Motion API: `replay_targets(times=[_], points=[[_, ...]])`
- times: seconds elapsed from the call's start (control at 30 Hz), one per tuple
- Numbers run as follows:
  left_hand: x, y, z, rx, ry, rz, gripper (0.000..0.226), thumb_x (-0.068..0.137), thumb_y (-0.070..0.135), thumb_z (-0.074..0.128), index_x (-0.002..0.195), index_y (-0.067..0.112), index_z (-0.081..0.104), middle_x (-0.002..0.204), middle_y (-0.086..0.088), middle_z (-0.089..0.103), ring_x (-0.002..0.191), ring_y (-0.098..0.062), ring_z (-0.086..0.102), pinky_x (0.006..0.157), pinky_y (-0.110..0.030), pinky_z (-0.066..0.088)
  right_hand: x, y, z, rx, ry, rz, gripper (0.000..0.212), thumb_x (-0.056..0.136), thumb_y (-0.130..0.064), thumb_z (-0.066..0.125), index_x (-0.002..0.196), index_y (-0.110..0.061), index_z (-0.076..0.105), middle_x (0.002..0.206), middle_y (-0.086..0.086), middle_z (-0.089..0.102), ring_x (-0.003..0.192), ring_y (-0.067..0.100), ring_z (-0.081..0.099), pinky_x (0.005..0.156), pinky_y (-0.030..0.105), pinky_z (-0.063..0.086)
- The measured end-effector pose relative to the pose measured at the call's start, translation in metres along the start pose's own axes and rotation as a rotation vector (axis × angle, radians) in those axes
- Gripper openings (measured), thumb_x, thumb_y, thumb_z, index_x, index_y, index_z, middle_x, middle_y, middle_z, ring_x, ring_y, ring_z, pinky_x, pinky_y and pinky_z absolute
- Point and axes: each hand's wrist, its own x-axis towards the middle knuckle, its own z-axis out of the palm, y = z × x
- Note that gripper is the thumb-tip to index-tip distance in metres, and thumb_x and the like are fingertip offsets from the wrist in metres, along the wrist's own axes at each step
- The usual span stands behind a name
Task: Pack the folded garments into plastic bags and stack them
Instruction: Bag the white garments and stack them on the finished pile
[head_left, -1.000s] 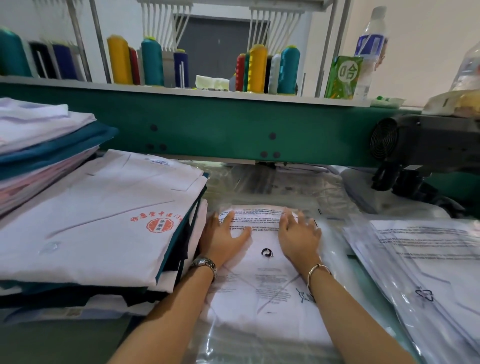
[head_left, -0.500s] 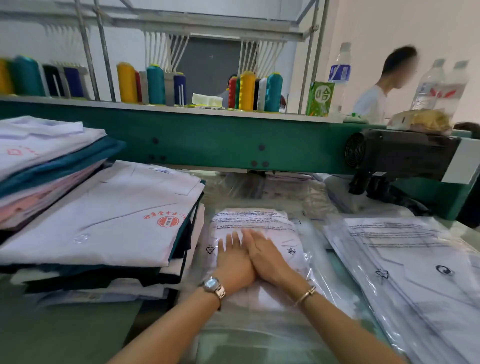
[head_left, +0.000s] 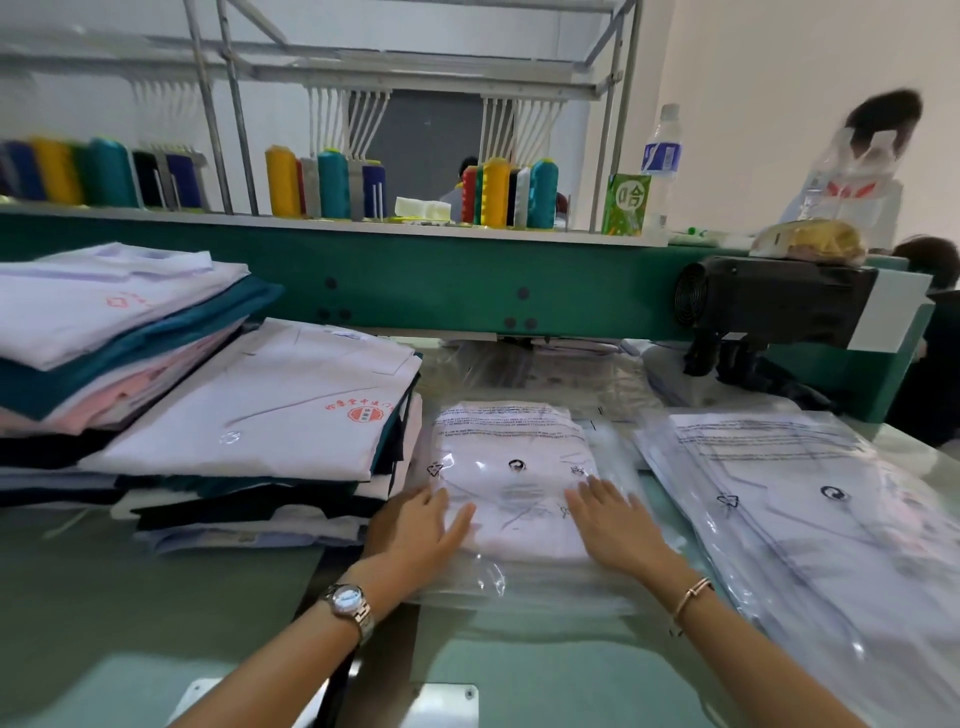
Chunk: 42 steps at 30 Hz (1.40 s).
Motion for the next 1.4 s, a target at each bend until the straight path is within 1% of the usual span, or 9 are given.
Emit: replay_targets(times=[0.07, 0.17, 0.3, 0.4, 0.53, 0.7, 0.87, 1.13, 1.4], points=[[-0.003, 0.003, 0.000, 0.091, 0.050, -0.010, 0.061, 0.103, 0.048, 0.028, 0.149, 0.007, 0.032, 0.150, -0.013, 0.040, 0.136, -0.025, 0.039, 0.112, -0.032, 0.029, -0.008, 0.003, -0.006, -0.002, -0.011, 0.083, 0.056, 0.103, -0.039, 0.010, 0.153, -0.014, 0.017, 0.162, 0.005, 0.007, 0.149, 0.022, 0.004, 0.119, 0.047, 0.006], [-0.010, 0.018, 0.001, 0.257, 0.228, 0.122, 0.049, 0.105, 0.030, 0.032, 0.151, 0.013, 0.029, 0.157, -0.006, 0.032, 0.143, -0.020, 0.031, 0.119, -0.034, 0.021, -0.022, 0.007, -0.017, -0.017, 0.063, 0.146, 0.047, 0.104, -0.030, 0.021, 0.136, -0.005, 0.044, 0.146, 0.017, 0.037, 0.135, 0.032, 0.034, 0.111, 0.040, 0.029], [-0.024, 0.055, 0.005, 0.135, 0.473, 0.439, 0.030, 0.083, 0.016, 0.070, 0.113, 0.016, 0.070, 0.113, -0.001, 0.070, 0.102, -0.020, 0.067, 0.090, -0.035, 0.051, -0.040, 0.020, -0.036, 0.012, 0.219, 0.240, 0.020, 0.093, -0.012, 0.044, 0.103, -0.004, 0.059, 0.113, 0.016, 0.062, 0.109, 0.034, 0.056, 0.085, 0.035, 0.044], [-0.032, 0.086, 0.015, 0.084, 0.534, 0.640, 0.015, 0.084, 0.027, 0.068, 0.096, 0.021, 0.073, 0.094, 0.004, 0.070, 0.084, -0.017, 0.065, 0.077, -0.031, 0.052, -0.054, 0.031, -0.051, -0.024, 0.220, 0.300, 0.020, 0.088, -0.006, 0.043, 0.100, -0.005, 0.058, 0.113, 0.016, 0.061, 0.111, 0.035, 0.053, 0.078, 0.033, 0.041], [-0.037, 0.117, 0.041, 0.127, 0.483, 0.806, 0.023, 0.088, 0.043, 0.063, 0.095, 0.023, 0.072, 0.093, 0.005, 0.067, 0.081, -0.015, 0.061, 0.072, -0.029, 0.048, -0.070, 0.044, -0.061, -0.016, 0.117, 0.316, 0.019, 0.087, -0.011, 0.047, 0.103, -0.007, 0.057, 0.116, 0.015, 0.061, 0.109, 0.031, 0.057, 0.078, 0.031, 0.040], [-0.035, 0.143, 0.065, 0.202, 0.443, 0.818, 0.032, 0.076, 0.053, 0.072, 0.095, 0.027, 0.071, 0.094, 0.008, 0.065, 0.079, -0.014, 0.059, 0.068, -0.026, 0.047, -0.086, 0.047, -0.060, 0.242, -0.015, 0.305, 0.035, 0.081, -0.014, 0.057, 0.116, -0.011, 0.052, 0.100, 0.011, 0.067, 0.089, 0.022, 0.062, 0.069, 0.025, 0.042], [-0.028, 0.162, 0.069, 0.137, 0.497, 0.758, 0.017, 0.076, 0.042, 0.072, 0.081, 0.026, 0.068, 0.081, 0.008, 0.063, 0.069, -0.014, 0.056, 0.062, -0.026, 0.043, -0.091, 0.048, -0.060, 0.411, -0.042, 0.252, 0.053, 0.084, -0.010, 0.062, 0.132, -0.008, 0.040, 0.069, 0.002, 0.060, 0.054, 0.009, 0.053, 0.038, 0.010, 0.032], [-0.024, 0.162, 0.073, 0.137, 0.619, 0.853, 0.029, 0.076, 0.010, 0.068, 0.084, 0.019, 0.041, 0.076, -0.001, 0.049, 0.061, -0.019, 0.042, 0.052, -0.030, 0.033, -0.086, 0.053, -0.059, 0.432, -0.066, 0.269, 0.056, 0.086, -0.003, 0.060, 0.136, -0.012, 0.034, 0.089, 0.006, 0.056, 0.069, 0.010, 0.052, 0.052, 0.018, 0.037], [-0.032, 0.122, 0.059, 0.229, 0.626, 0.872, 0.019, 0.074, 0.002, 0.057, 0.070, 0.018, 0.048, 0.073, -0.001, 0.049, 0.062, -0.019, 0.043, 0.045, -0.029, 0.034, -0.088, 0.059, -0.056, 0.437, -0.086, 0.304, 0.047, 0.088, -0.009, 0.060, 0.127, -0.015, 0.035, 0.093, 0.010, 0.059, 0.061, 0.011, 0.047, 0.046, 0.017, 0.035]])
